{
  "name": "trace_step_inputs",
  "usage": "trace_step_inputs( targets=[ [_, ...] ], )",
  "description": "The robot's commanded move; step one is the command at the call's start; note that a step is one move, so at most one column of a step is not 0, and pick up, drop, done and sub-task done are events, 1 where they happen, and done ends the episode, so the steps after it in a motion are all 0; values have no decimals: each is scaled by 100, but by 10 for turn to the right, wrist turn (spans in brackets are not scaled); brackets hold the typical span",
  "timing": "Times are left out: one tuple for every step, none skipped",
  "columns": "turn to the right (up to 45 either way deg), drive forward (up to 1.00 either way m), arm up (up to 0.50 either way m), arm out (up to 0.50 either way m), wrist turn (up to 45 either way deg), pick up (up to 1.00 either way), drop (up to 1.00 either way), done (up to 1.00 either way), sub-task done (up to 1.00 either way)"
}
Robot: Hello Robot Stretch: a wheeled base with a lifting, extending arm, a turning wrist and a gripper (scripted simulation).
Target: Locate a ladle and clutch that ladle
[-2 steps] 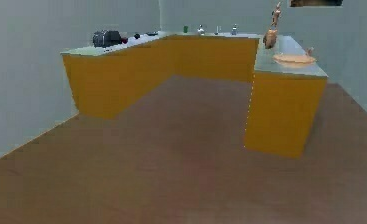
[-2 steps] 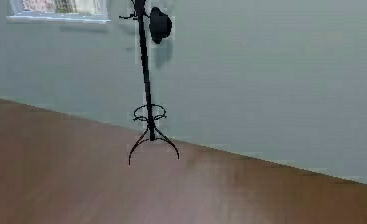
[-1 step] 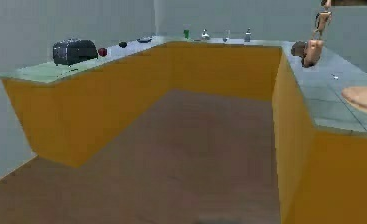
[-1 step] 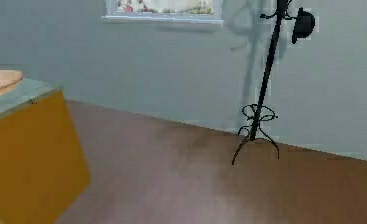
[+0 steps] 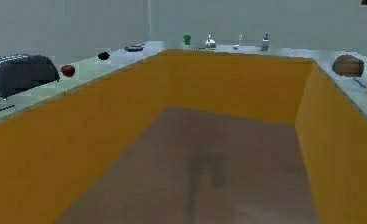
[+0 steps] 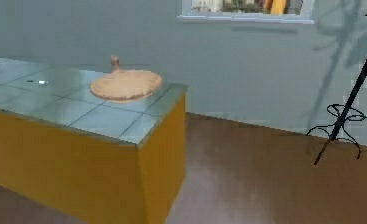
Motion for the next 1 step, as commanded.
trace_step_inputs(
  targets=[
    [180,0,0,0,0,0,0,0,0]
  ],
)
